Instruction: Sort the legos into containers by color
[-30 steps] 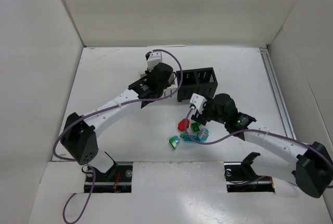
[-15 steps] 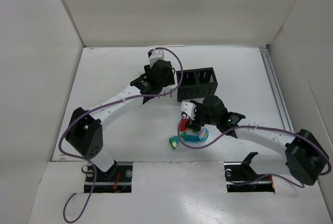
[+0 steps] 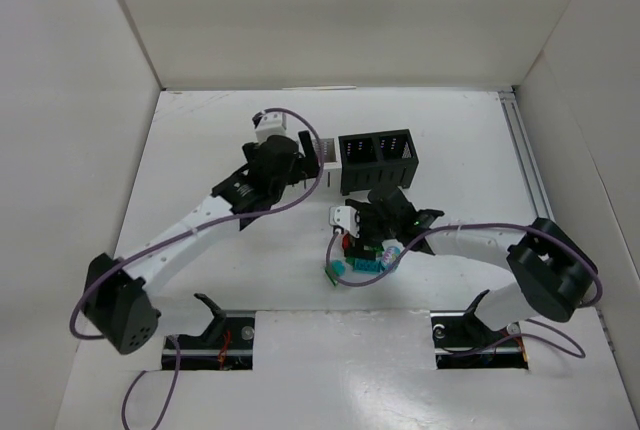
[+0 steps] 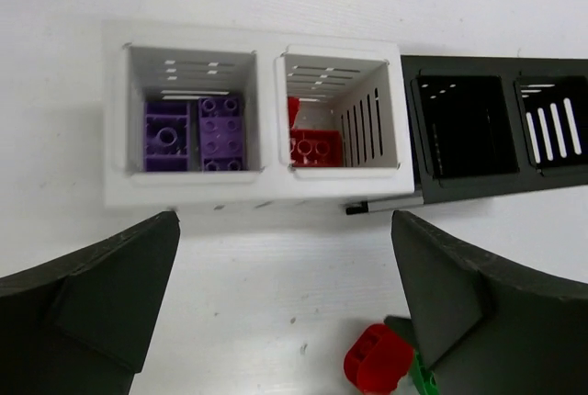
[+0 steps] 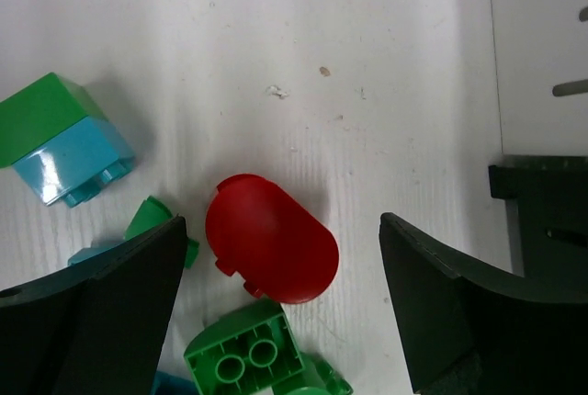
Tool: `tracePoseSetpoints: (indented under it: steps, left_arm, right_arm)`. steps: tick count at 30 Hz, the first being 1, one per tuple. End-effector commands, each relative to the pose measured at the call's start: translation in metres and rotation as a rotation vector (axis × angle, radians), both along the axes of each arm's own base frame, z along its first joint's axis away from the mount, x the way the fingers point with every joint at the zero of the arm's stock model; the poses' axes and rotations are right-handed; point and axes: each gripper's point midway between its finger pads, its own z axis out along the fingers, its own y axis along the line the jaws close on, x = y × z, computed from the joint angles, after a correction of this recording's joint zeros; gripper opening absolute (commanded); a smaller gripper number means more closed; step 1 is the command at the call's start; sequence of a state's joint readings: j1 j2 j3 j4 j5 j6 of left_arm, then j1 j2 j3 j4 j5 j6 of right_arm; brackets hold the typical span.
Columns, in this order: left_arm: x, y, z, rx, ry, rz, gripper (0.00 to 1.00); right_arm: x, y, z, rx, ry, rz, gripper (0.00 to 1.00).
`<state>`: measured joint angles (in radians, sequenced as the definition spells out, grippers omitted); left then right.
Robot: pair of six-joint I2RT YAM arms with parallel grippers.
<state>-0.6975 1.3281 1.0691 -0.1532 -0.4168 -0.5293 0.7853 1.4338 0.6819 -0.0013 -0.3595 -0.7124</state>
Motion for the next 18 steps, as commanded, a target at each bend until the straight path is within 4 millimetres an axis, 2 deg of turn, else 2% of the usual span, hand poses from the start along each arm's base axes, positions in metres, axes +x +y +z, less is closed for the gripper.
tracePoseSetpoints:
  steps: [1, 2, 5, 10, 15, 18]
  left_arm:
    - [-0.019, 0.017, 0.015, -0.082, -0.041, 0.025, 0.99]
    - [-0.025, 0.022, 0.005, -0.075, -0.021, 0.03, 0.99]
    - [-0.038, 0.038, 0.001, -0.075, -0.01, 0.07, 0.99]
    - [-0.051, 0.053, -0.019, -0.072, 0.024, 0.123, 0.99]
    - [-0.059, 0.062, -0.037, -0.049, 0.078, 0.156, 0.99]
    - [-0.061, 0.065, -0.035, -0.058, 0.067, 0.17, 0.99]
  right_arm:
    - [0.014, 0.02, 0.021, 0.041, -0.061, 0.022, 0.9]
    - [0.018, 0.021, 0.02, 0.034, -0.058, 0.004, 0.91]
    - [0.031, 0.017, 0.02, 0.008, -0.076, -0.064, 0.91]
    - [0.04, 0.012, -0.001, -0.051, -0.052, -0.128, 0.92]
    - [0.032, 0.015, -0.007, -0.039, 0.008, -0.125, 0.92]
    - [0.029, 0.008, -0.016, -0.057, 0.03, -0.156, 0.92]
